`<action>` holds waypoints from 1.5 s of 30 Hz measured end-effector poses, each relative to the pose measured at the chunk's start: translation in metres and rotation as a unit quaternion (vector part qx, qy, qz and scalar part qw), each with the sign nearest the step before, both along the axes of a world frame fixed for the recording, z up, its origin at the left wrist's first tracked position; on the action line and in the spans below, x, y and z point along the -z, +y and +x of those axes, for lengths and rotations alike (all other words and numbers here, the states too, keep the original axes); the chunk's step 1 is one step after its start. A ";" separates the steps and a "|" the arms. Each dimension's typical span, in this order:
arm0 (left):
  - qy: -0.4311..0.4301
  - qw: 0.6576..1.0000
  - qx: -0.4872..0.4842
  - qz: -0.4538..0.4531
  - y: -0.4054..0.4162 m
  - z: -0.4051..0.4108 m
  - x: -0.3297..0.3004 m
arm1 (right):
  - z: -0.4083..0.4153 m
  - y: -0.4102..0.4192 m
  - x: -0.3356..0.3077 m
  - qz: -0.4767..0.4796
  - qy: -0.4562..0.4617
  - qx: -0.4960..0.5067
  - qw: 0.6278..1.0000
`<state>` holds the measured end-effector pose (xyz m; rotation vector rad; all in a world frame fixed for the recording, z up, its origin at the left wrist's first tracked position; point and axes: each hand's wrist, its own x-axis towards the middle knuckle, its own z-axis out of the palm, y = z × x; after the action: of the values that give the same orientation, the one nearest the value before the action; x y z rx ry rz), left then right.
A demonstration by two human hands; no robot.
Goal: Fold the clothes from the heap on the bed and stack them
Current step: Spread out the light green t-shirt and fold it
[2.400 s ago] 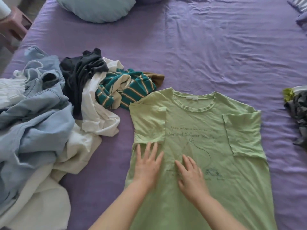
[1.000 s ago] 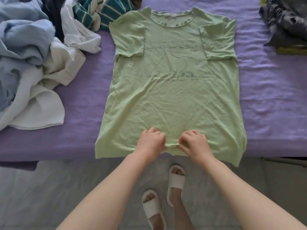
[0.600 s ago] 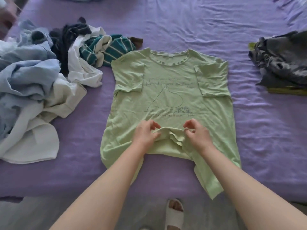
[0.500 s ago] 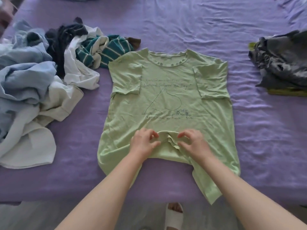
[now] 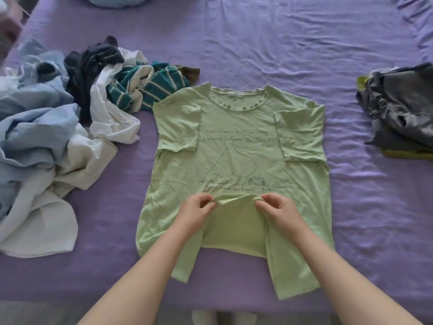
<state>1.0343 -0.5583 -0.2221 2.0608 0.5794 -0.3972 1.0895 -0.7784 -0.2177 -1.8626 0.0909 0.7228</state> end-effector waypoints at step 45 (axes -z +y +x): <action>-0.086 0.945 0.215 0.231 0.059 0.241 0.010 | 0.218 0.019 0.029 -0.253 -0.271 -0.194 0.908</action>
<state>1.2749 -0.4991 -0.2323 2.6531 0.1099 -0.3456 1.3078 -0.7591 -0.2468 -2.5626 -0.5095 0.4350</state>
